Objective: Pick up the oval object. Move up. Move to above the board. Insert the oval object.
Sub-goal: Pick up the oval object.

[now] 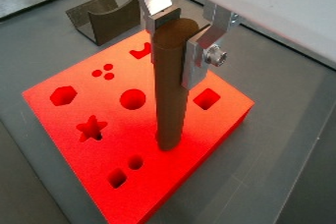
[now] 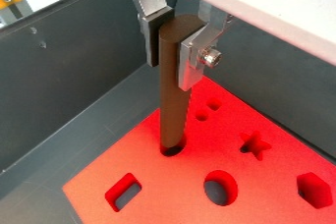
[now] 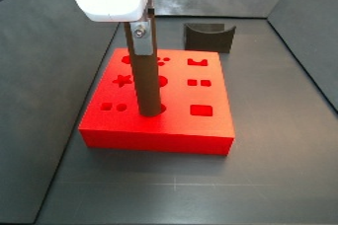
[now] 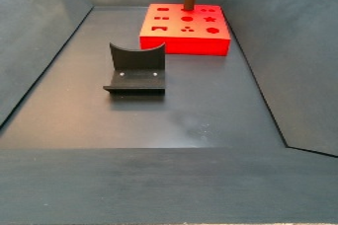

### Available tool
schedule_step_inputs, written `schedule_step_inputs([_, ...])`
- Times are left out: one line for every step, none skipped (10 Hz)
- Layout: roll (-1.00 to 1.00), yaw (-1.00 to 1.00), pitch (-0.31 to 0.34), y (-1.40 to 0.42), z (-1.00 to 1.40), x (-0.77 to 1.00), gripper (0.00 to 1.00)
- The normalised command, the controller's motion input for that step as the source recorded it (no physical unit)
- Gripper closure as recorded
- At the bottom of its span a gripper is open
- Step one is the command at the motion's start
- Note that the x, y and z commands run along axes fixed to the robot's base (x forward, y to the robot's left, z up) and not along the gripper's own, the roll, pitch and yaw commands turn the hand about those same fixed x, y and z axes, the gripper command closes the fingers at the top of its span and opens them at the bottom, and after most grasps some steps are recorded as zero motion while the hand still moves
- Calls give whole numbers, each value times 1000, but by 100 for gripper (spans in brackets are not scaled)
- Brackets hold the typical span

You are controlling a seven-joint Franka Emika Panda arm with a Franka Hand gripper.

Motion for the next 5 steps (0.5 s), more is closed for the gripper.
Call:
schedule_step_inputs([56, 14, 36, 34, -197, 3, 100])
schedule_step_inputs([19, 0, 36, 69, -146, 69, 100])
schedule_step_inputs([0, -163, 24, 46, -71, 94, 100])
schedule_step_inputs([0, -131, 57, 100, -46, 120, 100])
schedule_step_inputs([1, -43, 59, 109, -60, 134, 100])
